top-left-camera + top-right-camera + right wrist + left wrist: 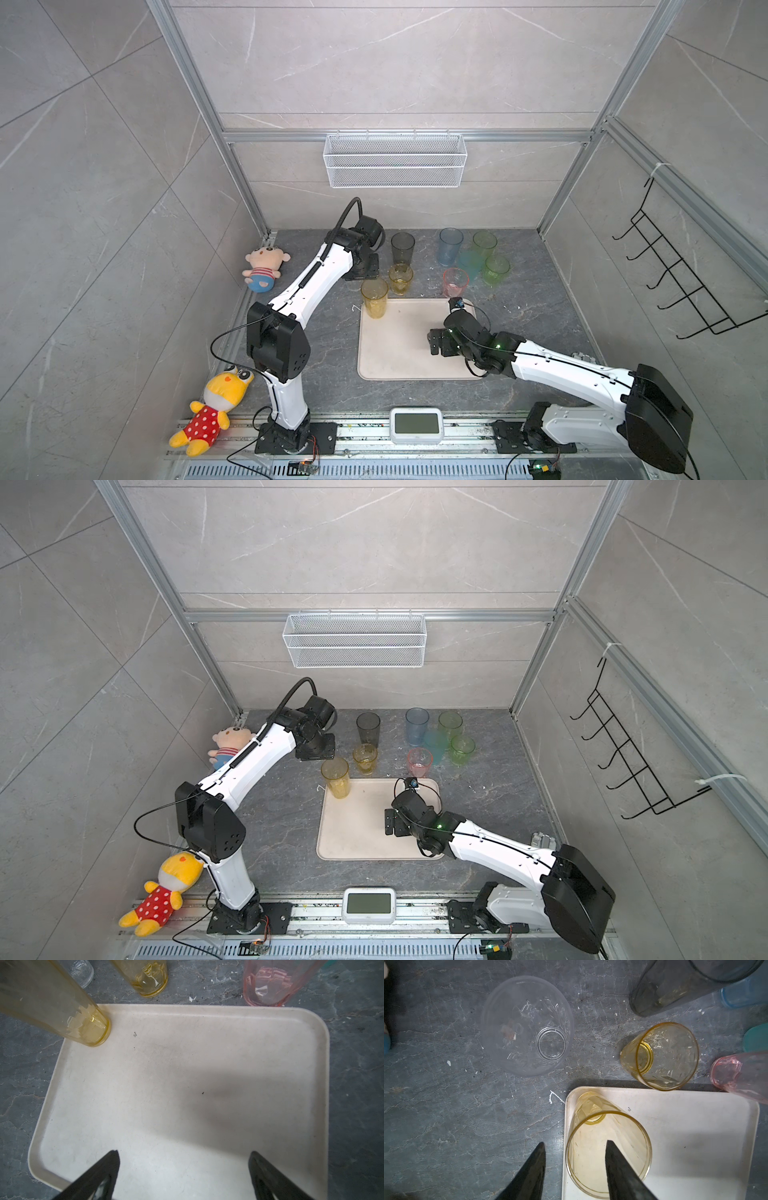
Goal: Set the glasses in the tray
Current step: 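Move the left gripper to the clear glass near the pink plush doll, then close the left gripper around the clear glass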
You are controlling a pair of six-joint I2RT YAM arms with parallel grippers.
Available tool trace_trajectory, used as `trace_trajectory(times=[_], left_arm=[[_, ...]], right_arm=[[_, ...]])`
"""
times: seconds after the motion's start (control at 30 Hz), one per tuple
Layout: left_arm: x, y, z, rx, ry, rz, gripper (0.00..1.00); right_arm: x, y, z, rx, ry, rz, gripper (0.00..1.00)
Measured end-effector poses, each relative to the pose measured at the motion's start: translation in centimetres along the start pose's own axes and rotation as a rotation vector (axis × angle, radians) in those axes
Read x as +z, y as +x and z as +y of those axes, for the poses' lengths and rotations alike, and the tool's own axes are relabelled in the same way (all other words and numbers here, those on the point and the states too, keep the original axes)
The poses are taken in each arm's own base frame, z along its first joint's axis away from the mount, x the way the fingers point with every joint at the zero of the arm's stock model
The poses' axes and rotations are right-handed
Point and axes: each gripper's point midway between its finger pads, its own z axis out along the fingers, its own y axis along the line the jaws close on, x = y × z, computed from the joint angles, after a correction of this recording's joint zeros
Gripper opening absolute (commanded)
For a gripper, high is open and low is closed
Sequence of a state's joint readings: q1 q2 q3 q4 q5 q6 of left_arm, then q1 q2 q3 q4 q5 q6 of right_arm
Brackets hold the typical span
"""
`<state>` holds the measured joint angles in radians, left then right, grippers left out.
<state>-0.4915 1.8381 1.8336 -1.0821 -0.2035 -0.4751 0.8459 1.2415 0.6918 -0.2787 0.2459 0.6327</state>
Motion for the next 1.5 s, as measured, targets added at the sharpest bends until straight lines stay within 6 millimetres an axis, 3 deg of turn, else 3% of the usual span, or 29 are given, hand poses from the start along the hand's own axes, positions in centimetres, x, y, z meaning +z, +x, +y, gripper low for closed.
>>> trace_trajectory(times=[0.3, 0.43, 0.6, 0.83, 1.13, 1.33, 1.5], left_arm=[[-1.2, -3.2, 3.9, -0.107, -0.024, -0.057, 0.56], [-0.3, -4.1, 6.1, -0.168, -0.049, -0.052, 0.57], [2.2, -4.5, 8.0, -0.219, -0.076, -0.014, 0.57], [4.9, -4.7, 7.9, -0.239, -0.071, 0.029, 0.57], [5.8, -5.4, 7.7, -0.253, -0.050, 0.027, 0.55], [7.1, -5.1, 7.8, -0.258, -0.055, 0.054, 0.49], [7.7, -4.8, 7.6, -0.260, -0.049, 0.071, 0.39]], right_arm=[[0.0, 0.0, 0.0, 0.002, -0.001, 0.001, 0.98], [0.0, 0.0, 0.0, 0.003, -0.001, 0.001, 0.99], [0.0, 0.0, -0.1, 0.005, -0.002, 0.003, 0.99], [0.1, 0.0, -0.1, 0.008, -0.005, 0.006, 0.99], [0.1, 0.0, -0.1, 0.012, -0.009, 0.010, 0.99], [0.1, 0.0, -0.1, 0.012, -0.010, 0.013, 0.99], [0.1, 0.0, -0.1, 0.012, -0.010, 0.012, 0.99]])
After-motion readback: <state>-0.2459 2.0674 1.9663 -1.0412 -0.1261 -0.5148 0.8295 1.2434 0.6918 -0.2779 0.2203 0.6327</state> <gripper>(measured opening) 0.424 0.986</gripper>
